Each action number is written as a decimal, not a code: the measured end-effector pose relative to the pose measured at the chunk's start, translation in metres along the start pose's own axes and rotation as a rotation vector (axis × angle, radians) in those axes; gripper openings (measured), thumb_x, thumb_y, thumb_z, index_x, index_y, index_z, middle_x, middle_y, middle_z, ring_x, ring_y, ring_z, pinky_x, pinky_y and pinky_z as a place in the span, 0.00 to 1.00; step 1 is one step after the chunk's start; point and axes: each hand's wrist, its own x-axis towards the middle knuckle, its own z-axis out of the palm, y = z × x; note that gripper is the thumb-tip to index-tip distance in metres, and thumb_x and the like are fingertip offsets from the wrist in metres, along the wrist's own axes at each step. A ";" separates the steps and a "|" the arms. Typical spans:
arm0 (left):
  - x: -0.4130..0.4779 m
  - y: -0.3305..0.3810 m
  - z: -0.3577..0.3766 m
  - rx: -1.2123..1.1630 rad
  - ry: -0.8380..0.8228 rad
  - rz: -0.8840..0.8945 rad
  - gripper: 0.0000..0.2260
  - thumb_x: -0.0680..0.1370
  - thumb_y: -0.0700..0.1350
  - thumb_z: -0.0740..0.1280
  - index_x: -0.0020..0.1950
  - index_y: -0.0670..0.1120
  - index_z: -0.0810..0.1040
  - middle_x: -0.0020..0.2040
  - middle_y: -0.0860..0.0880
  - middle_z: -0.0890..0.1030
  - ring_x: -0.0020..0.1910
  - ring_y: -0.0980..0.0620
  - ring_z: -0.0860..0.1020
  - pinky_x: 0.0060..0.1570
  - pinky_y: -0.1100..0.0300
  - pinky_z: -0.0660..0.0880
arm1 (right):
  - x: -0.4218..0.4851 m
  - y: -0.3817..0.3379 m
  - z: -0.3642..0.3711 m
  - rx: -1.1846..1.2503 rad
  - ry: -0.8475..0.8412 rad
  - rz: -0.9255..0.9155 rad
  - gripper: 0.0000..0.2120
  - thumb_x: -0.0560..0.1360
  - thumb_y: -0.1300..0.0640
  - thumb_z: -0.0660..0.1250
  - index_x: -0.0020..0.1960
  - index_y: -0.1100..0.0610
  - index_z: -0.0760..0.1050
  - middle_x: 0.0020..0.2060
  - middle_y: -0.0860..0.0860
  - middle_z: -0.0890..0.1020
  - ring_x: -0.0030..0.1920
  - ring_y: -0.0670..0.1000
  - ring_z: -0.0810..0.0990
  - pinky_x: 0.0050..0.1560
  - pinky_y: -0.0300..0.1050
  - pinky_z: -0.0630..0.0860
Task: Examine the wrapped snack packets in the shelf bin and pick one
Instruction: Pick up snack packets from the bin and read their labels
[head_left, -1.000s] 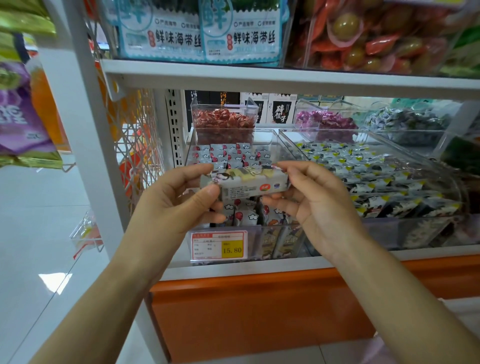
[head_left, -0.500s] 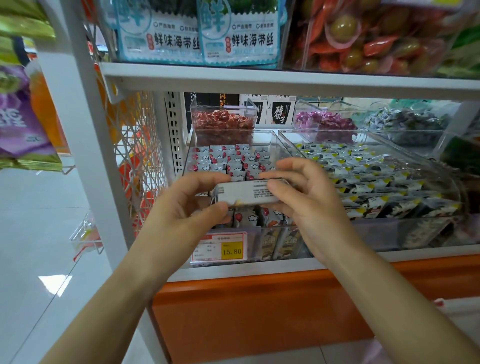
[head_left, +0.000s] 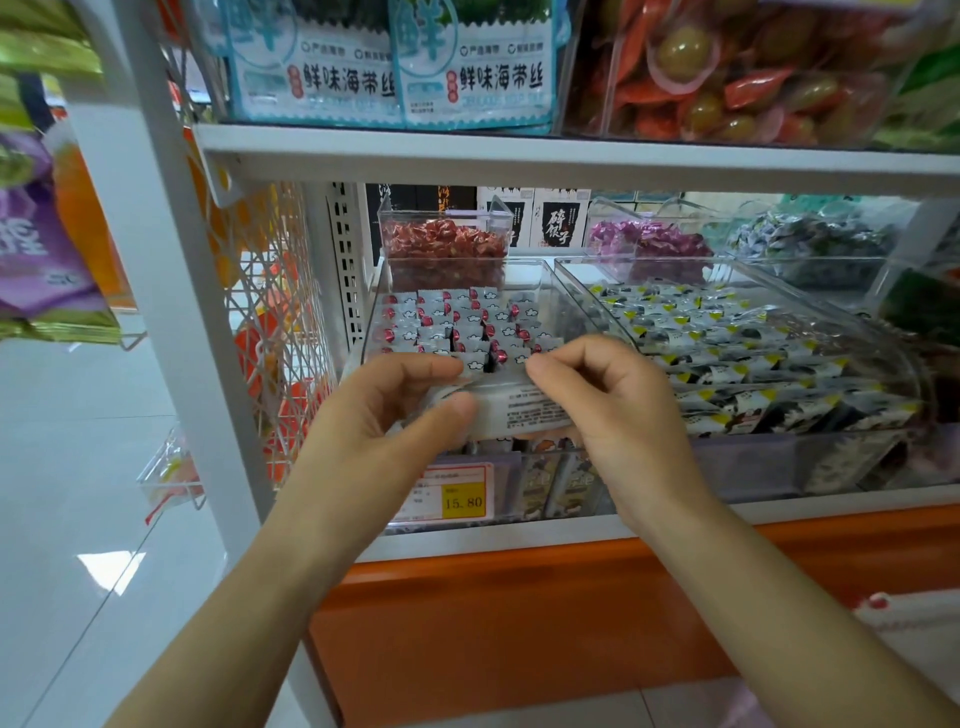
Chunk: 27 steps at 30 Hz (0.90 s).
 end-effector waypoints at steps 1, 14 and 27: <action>0.000 0.000 0.001 0.010 0.036 -0.008 0.08 0.70 0.48 0.70 0.49 0.52 0.81 0.45 0.51 0.83 0.47 0.52 0.82 0.50 0.55 0.79 | -0.001 0.000 0.001 -0.004 -0.011 -0.023 0.08 0.74 0.56 0.68 0.37 0.56 0.78 0.28 0.45 0.75 0.30 0.41 0.72 0.32 0.32 0.69; 0.007 -0.002 -0.005 0.042 0.253 0.044 0.09 0.78 0.48 0.63 0.44 0.49 0.82 0.38 0.54 0.83 0.36 0.58 0.81 0.32 0.68 0.76 | 0.004 -0.001 -0.005 0.182 -0.293 -0.001 0.19 0.70 0.61 0.71 0.60 0.49 0.76 0.51 0.49 0.83 0.49 0.50 0.83 0.48 0.44 0.81; 0.008 -0.033 -0.030 1.032 -0.017 0.230 0.25 0.77 0.55 0.49 0.72 0.52 0.65 0.78 0.51 0.52 0.76 0.52 0.42 0.72 0.46 0.49 | 0.022 -0.001 0.006 -0.367 -0.153 -0.187 0.11 0.71 0.52 0.71 0.51 0.52 0.75 0.41 0.40 0.77 0.43 0.35 0.76 0.42 0.29 0.71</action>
